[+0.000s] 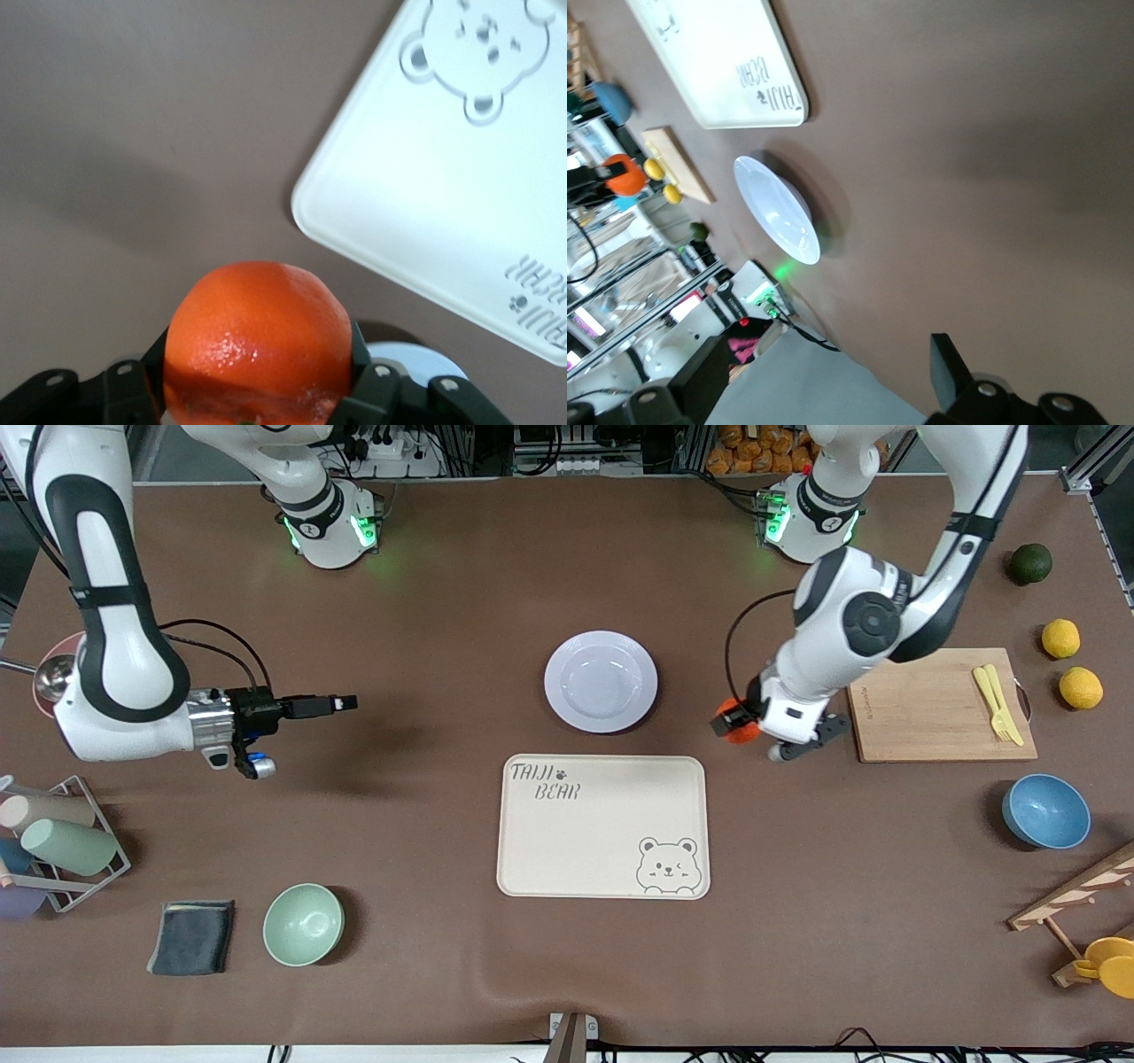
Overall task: Place orange and plate with both arms
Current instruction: 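Carry the orange with the left gripper onto the white plate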
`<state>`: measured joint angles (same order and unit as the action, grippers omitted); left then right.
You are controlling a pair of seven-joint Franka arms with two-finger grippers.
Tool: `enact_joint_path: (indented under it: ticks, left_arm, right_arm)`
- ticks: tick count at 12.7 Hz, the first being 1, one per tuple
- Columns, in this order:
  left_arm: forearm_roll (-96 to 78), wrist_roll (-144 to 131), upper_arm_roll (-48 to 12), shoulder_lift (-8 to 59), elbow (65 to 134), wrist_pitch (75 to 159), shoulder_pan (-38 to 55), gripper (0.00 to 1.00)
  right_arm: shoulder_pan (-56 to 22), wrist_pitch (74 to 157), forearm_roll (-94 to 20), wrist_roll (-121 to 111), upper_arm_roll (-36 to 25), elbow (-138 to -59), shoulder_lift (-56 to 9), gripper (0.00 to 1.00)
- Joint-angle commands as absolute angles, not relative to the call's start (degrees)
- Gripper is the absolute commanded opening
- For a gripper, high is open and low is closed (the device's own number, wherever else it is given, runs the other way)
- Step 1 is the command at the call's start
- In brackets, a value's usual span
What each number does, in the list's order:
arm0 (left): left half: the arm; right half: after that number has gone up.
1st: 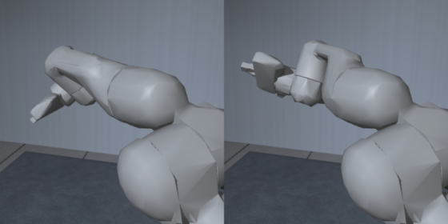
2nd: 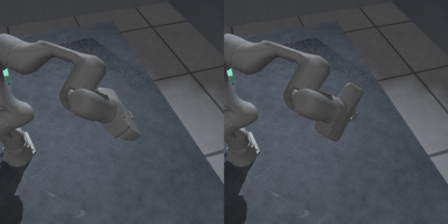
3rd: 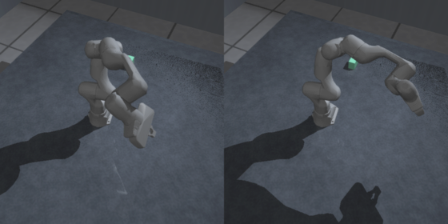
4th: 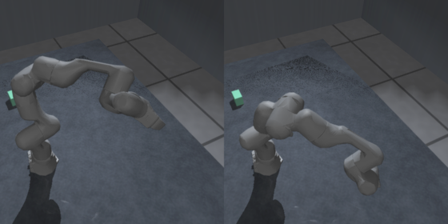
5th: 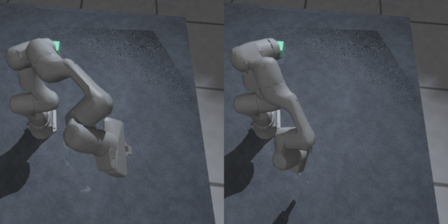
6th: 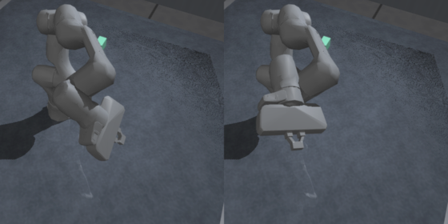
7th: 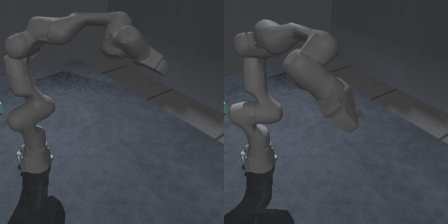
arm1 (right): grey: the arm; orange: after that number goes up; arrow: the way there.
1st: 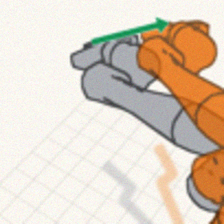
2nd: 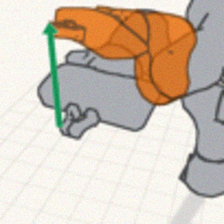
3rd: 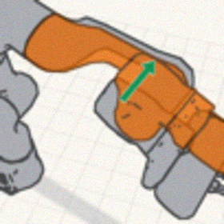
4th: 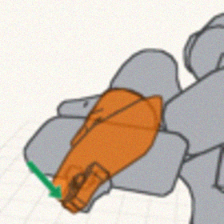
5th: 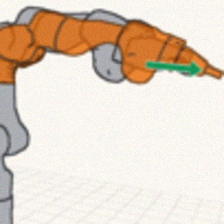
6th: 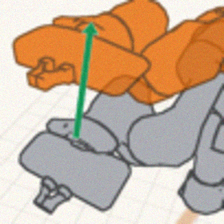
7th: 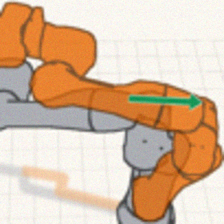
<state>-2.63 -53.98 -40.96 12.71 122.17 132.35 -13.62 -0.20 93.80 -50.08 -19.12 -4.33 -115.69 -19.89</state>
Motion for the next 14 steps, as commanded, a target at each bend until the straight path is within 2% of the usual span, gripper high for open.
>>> enact_joint_path:
  ticks: [1,7,12,14]
  left_arm:
    - [-3.0,-62.1,-40.8,14.2,120.9,131.8,-8.4,0.00]
    - [5.5,-81.6,-40.8,20.0,121.0,135.3,2.5,0.00]
    - [9.9,-90.2,-40.4,25.5,121.1,140.4,8.5,0.00]
    - [13.3,-91.7,-40.4,28.4,121.1,142.0,9.4,0.00]
  right_arm:
    - [-0.2,94.0,-53.3,-22.9,-4.6,-116.3,-22.0,1.00]
    - [-2.4,94.7,-56.1,-24.3,-4.5,-118.5,-22.5,1.00]
    - [-7.7,100.2,-62.5,-26.5,-4.5,-121.5,-22.5,1.00]
    - [-12.2,104.4,-67.1,-26.5,-4.5,-123.4,-22.4,1.00]
